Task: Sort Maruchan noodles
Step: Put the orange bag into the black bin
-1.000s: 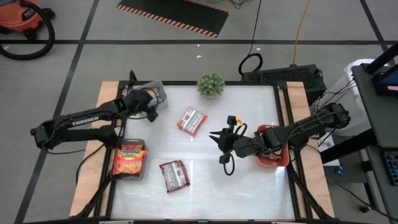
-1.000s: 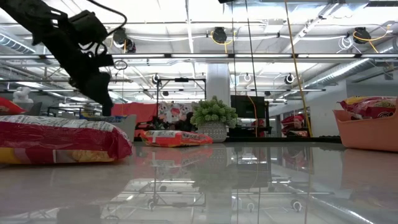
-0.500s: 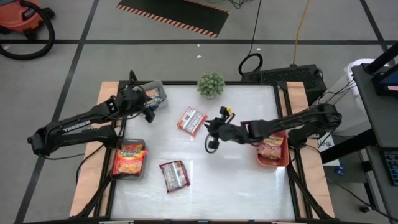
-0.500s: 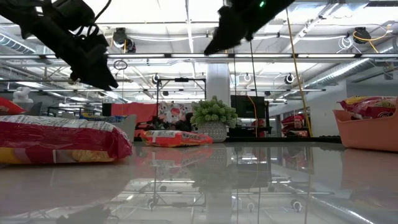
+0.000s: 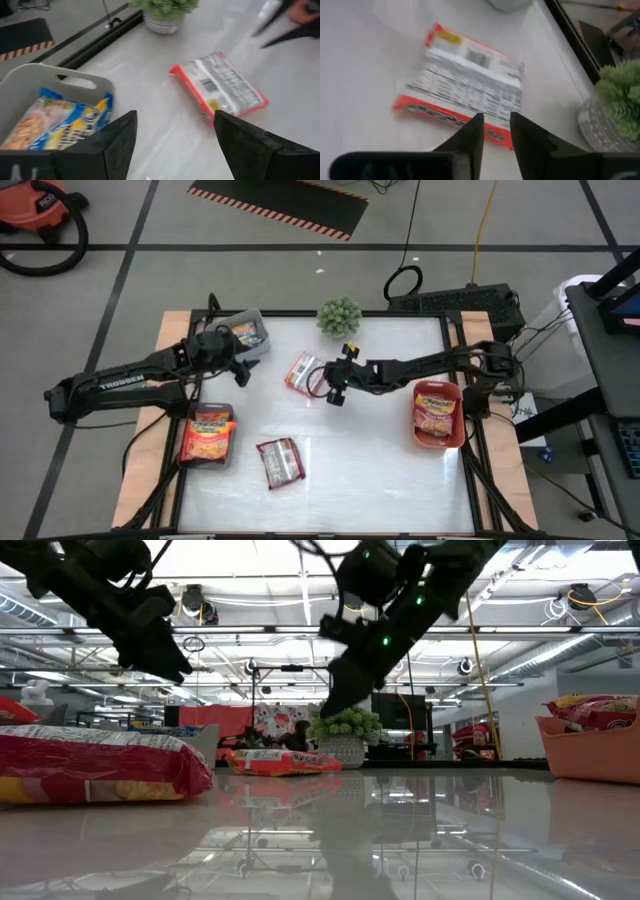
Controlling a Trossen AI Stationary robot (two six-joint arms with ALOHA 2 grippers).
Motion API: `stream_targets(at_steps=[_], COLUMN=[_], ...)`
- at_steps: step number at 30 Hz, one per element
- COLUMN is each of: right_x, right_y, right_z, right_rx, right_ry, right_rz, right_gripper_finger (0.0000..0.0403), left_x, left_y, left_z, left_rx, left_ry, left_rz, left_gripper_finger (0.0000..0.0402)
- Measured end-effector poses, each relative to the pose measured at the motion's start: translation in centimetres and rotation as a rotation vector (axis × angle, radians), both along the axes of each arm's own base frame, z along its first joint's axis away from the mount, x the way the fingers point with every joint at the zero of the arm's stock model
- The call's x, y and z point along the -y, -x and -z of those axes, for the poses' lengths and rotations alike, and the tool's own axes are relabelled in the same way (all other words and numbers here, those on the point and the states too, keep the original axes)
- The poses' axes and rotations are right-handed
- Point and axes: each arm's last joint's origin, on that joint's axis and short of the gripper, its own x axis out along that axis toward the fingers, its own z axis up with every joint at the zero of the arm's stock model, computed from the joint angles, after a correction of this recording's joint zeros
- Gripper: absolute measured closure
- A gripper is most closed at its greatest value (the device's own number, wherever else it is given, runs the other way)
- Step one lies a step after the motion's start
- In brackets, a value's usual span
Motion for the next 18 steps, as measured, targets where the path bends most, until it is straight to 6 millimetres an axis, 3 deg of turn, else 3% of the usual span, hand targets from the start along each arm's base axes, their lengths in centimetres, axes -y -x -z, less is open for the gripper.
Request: stream_targets(at_steps=[9,18], right_x=[2.9,4.4], right_y=[-0.2,-0.6], right_z=[3.1,5.5], right_rx=[-0.081,-0.134], right_ry=[-0.065,-0.023], right_rz=[0.022,0.004], right_gripper_finger=[0.025,0.0241], left_x=[1.6,3.1], left_y=[-0.8,-1.2], left_z=[-0.2,-0.2], left_rx=[0.031,0.04], left_ry=[0.006,0.043], left_rz=[0.103,0.174], left_gripper_finger=[0.0135,0.0135])
